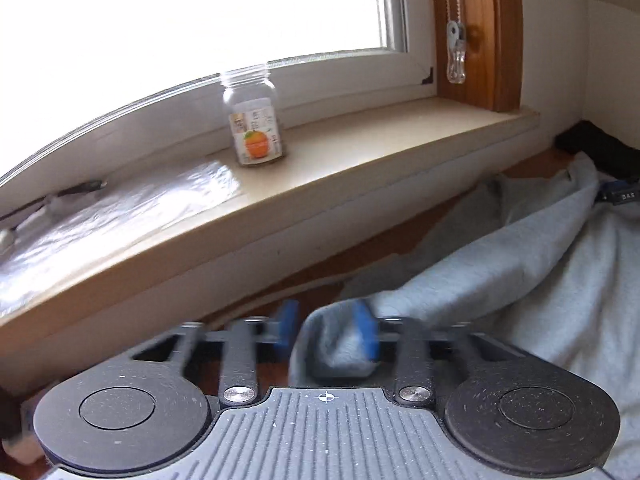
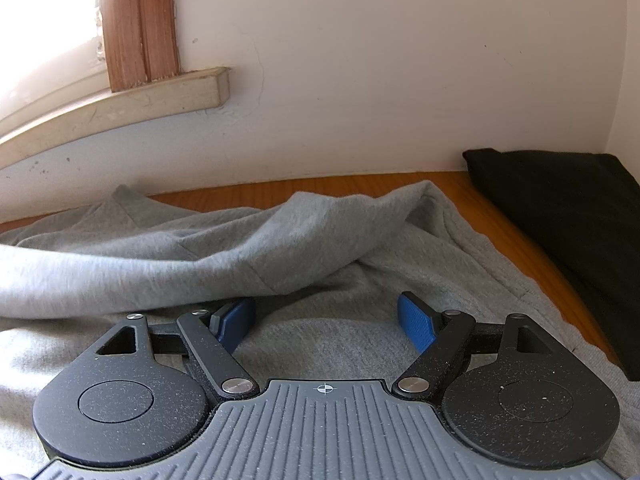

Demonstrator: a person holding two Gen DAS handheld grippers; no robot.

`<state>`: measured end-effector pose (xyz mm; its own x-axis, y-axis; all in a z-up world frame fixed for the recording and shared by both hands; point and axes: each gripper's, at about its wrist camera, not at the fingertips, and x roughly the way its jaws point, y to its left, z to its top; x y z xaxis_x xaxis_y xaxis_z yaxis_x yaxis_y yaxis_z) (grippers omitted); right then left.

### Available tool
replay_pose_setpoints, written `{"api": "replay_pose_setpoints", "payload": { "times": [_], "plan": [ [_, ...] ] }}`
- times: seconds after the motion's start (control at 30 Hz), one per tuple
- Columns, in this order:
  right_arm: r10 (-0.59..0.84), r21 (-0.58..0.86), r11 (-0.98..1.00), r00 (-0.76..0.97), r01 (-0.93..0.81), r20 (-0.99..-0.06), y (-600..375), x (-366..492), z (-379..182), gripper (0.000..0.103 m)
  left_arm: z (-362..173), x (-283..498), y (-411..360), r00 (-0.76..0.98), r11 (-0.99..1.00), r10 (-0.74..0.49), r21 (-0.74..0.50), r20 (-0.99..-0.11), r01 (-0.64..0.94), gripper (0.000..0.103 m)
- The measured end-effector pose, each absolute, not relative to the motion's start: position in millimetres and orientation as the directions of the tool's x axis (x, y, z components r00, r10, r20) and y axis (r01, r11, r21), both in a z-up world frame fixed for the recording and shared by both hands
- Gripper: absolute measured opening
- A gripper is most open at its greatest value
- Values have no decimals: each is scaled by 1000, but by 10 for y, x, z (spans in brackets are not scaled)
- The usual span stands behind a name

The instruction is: Fold clothes

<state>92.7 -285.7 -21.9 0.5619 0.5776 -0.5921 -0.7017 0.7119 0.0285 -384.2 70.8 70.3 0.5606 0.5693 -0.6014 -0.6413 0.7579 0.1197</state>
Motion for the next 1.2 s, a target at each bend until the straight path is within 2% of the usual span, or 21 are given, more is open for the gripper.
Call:
{"api": "replay_pose_setpoints", "payload": {
  "times": [0.07,0.1,0.13,0.27,0.33,0.37,0.47,0.5,0.6,0.67,0.7,0.73,0.8,0.97,1.07,1.2],
  "plan": [
    [577,28,712,562,-702,-592,-2856,929,-220,77,682,-3947,650,570,757,574,115,-587,-644,58],
    [577,28,712,562,-702,-592,-2856,930,-221,77,661,-4006,598,575,754,579,110,-578,-648,66],
    [577,27,712,563,-702,-592,-2855,929,-221,77,632,-4057,517,579,750,590,114,-563,-652,67],
    [577,27,712,562,-702,-593,-2852,931,-221,78,505,-4203,169,593,742,625,150,-507,-654,63],
    [576,26,712,562,-702,-593,-2849,930,-221,78,387,-4137,82,610,774,584,141,-535,-618,52],
    [576,26,712,562,-702,-593,-2848,929,-221,78,343,-4089,73,614,783,570,136,-546,-607,51],
    [575,24,712,563,-702,-594,-2848,928,-218,78,243,-3931,88,611,799,545,135,-574,-585,54],
    [575,24,712,563,-702,-594,-2848,929,-216,78,211,-3876,115,605,804,535,135,-590,-580,61],
    [575,24,712,563,-702,-594,-2847,931,-210,78,134,-3773,217,585,802,537,151,-608,-578,61],
    [574,24,712,562,-702,-595,-2848,933,-200,78,111,-3798,285,586,799,538,144,-606,-585,40],
    [574,24,712,562,-702,-595,-2846,934,-196,78,109,-3834,318,586,798,536,139,-608,-586,25],
    [574,24,712,562,-702,-596,-2845,936,-191,78,128,-3879,326,589,802,532,137,-609,-582,15],
    [574,25,712,561,-702,-596,-2844,940,-179,78,235,-3996,287,603,810,527,138,-599,-571,14],
    [573,23,712,561,-702,-597,-2840,940,-162,78,855,-4565,-13,675,816,546,132,-496,-563,14],
    [571,23,712,561,-701,-599,-2837,943,-145,79,1020,-4862,-179,685,823,538,131,-491,-552,15],
    [570,21,713,561,-701,-599,-2838,947,-128,79,979,-5037,-369,687,847,498,128,-529,-516,18]
  ]
}}
